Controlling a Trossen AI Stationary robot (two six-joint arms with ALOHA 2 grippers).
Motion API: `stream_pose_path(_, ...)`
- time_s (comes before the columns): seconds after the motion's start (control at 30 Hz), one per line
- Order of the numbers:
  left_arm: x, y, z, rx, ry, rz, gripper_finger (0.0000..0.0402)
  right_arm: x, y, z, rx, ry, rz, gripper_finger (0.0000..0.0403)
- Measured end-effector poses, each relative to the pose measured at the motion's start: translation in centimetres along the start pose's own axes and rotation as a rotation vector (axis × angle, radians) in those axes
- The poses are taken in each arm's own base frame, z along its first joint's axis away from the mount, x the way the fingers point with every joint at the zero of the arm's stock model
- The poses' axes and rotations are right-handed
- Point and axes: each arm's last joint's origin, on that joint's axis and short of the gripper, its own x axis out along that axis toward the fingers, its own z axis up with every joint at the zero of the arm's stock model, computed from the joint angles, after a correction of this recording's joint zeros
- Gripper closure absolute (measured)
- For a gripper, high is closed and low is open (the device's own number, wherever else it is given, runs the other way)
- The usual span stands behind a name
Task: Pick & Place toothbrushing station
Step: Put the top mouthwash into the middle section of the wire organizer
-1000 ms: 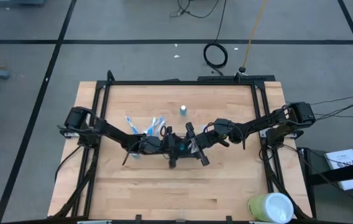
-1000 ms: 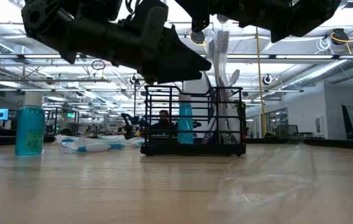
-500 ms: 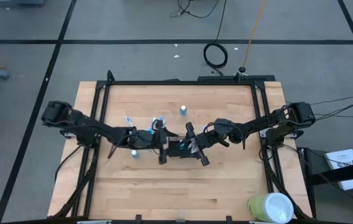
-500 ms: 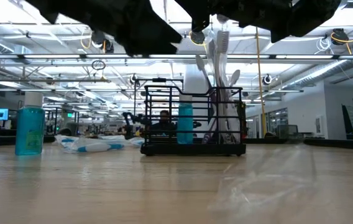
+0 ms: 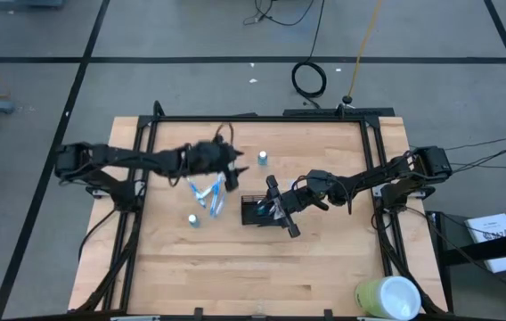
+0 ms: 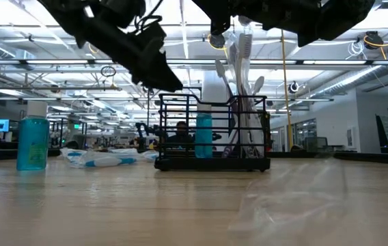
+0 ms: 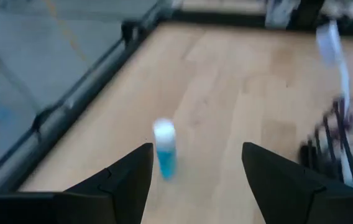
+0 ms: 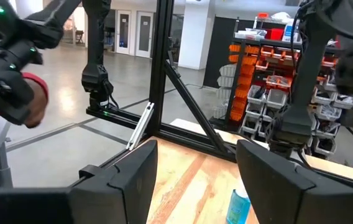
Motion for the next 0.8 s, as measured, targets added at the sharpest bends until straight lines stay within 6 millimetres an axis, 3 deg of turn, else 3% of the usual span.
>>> stream_pose_path(0.1,0.7,2.1,0.1,-0.001,-0.044,-0.066,0.0151,0.0,0.0,0.0,0.000,0.000,0.000,0.0192)
stream_pose_path(0.23,2.3,3.4,-0.8,-0.014,-0.057,-0.128,0.0151,0.0,0.0,0.0,0.000,0.000,0.000,0.0192)
stream_pose_path(0.6,6.1,3.4,-3.5,0.063,-0.064,-0.157,0.0151,0.0,0.0,0.0,0.000,0.000,0.000,0.0192)
stream_pose_path(0.8,8.3,4.2,-2.9,0.052,-0.066,-0.140,0.0151,0.0,0.0,0.0,0.000,0.000,0.000,0.0192)
